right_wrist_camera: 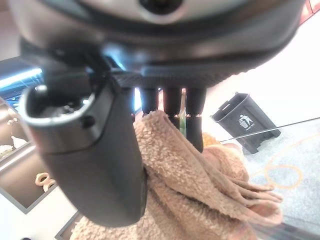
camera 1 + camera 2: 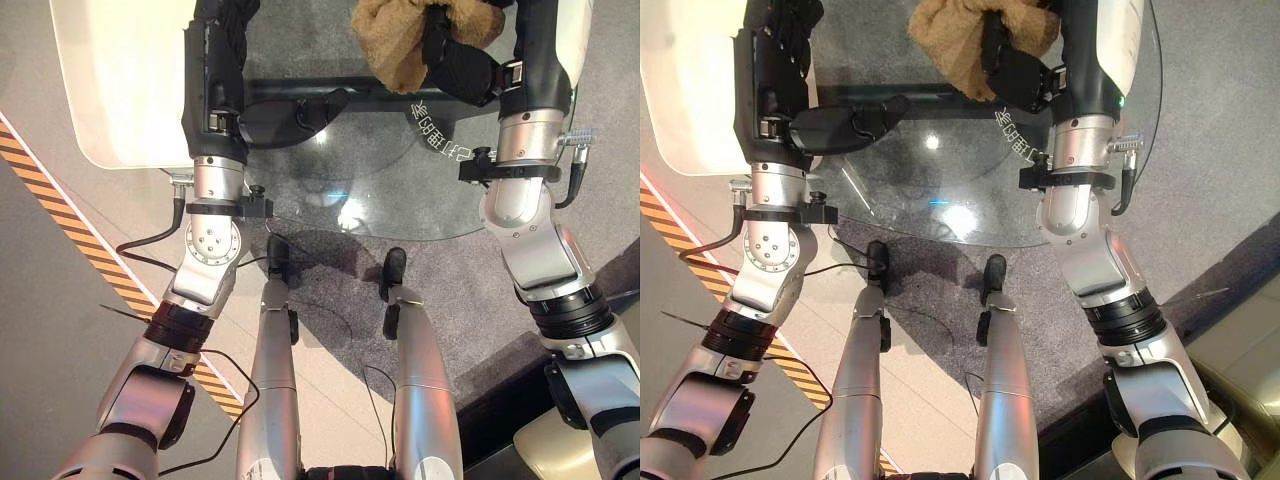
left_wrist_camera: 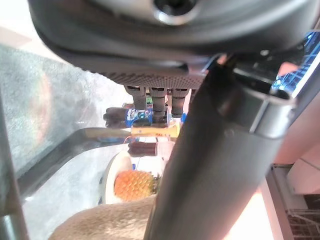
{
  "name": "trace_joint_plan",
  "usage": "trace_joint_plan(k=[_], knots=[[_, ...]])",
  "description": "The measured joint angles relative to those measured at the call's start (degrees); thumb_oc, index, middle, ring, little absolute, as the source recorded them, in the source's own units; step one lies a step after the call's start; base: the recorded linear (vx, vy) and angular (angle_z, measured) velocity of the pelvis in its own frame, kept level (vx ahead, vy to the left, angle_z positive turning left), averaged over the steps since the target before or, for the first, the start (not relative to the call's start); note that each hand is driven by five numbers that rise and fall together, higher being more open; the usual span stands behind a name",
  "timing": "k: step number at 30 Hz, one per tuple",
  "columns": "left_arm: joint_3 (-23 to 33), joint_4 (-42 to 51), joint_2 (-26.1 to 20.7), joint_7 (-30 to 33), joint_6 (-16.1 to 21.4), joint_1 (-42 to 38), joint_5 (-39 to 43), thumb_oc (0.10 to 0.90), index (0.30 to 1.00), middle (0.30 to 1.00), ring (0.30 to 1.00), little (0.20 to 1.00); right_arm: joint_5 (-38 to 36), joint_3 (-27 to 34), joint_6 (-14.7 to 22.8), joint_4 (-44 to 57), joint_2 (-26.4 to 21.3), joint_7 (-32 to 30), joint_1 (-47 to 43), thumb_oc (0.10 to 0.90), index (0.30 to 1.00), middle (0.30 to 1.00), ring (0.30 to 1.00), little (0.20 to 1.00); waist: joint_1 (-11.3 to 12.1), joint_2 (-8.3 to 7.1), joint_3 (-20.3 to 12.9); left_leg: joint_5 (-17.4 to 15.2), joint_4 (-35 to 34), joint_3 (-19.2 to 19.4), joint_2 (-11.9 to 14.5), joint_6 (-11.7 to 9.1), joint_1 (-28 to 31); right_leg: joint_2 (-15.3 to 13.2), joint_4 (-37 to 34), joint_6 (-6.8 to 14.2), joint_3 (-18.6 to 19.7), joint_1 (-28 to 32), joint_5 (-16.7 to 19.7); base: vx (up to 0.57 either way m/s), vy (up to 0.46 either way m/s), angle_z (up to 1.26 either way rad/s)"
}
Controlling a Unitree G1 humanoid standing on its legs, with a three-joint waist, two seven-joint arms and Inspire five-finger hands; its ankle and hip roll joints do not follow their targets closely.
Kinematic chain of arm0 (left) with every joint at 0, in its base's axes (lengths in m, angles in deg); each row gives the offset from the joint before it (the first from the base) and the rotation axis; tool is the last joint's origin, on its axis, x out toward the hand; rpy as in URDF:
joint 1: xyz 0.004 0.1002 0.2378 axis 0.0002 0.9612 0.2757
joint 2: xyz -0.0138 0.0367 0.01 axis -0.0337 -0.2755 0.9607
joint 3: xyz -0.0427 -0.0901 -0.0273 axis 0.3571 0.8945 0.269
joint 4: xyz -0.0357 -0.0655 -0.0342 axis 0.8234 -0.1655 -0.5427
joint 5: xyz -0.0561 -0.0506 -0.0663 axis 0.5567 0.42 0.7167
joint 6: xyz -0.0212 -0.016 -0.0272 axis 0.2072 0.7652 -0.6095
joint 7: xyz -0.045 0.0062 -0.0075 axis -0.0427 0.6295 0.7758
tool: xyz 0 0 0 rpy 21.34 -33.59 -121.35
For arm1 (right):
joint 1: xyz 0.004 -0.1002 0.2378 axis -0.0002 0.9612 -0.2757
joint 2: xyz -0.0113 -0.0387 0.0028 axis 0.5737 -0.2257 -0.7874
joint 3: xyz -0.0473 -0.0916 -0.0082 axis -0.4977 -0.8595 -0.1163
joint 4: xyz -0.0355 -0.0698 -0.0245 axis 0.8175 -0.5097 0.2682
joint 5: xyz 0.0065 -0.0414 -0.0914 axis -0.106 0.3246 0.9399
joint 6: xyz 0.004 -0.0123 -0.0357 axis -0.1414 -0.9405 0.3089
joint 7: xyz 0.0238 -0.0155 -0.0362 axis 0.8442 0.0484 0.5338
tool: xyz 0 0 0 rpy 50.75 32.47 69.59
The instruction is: Wipe the table with a cloth and put it in the basket.
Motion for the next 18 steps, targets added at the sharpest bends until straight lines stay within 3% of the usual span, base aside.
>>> trace_joint_plan(k=[18], knots=[[-1.3, -4.13, 5.32, -2.26, -0.79, -1.89, 7.03, 0.8, 0.9, 0.9, 0.9, 0.9, -2.89, -3.3, 0.0, 0.06, 0.84, 5.39, -2.35, 0.1, 0.3, 0.3, 0.3, 0.2, -0.06, -0.15, -0.02, 0.06, -0.8, 0.24, 0.71, -0.16, 1.11, 0.69, -0.39, -0.27, 0.16, 0.64, 0.32, 0.0, 0.001, -0.01]])
